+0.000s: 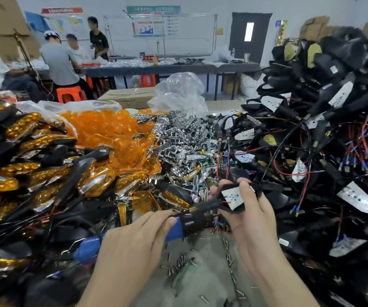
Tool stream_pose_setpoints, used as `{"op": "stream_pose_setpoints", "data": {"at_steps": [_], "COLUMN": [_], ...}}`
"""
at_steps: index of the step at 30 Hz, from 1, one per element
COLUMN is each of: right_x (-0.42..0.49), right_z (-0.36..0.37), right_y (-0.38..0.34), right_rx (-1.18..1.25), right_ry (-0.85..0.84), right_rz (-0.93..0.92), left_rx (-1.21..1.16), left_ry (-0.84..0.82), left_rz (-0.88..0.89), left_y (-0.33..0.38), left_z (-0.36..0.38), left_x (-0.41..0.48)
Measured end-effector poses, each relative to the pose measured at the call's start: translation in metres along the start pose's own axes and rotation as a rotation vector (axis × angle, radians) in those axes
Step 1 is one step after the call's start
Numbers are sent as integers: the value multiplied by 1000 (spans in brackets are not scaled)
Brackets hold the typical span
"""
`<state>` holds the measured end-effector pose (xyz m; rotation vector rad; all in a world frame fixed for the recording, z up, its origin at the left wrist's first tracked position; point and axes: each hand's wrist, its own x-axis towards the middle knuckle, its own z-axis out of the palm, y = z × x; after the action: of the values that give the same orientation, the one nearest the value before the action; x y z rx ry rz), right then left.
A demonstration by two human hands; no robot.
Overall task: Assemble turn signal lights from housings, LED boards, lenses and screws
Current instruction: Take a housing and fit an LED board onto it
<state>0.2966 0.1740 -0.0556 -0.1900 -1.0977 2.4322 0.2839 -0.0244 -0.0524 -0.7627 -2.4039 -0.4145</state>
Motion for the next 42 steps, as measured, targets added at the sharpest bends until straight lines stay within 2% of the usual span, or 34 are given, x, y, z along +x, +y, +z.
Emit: {"op": "stream_pose_setpoints", "data": {"at_steps": [5,7,11,17,31,36,39,42], "right_x": [11,11,4,-10,-11,-7,-8,-9], "right_z": [-11,-11,-4,9,12,10,10,9], "right_y": [-17,-21,-10,6,4,5,9,13], "right_rx": [81,106,116,115,248,109,50,61], "right_ry": [124,125,75,-43,-146,-166,-155,-141], "right_rz": [-32,-30,48,103,244,375,360,332], "left_rx": [63,78,-2,61,17,65,92,-3], "left_ry": [56,56,-7,-9,62,53,32,34], "left_rz": [-52,-59,-61,55,-41,-135,-218,-168], "left_y": [-22,-25,-12,0,-1,-2,-5,0], "left_z": [-16,-16,-5,11,18,17,17,18], "left_x": [-6,-7,-5,-5,-9,-6,-3,-2]}}
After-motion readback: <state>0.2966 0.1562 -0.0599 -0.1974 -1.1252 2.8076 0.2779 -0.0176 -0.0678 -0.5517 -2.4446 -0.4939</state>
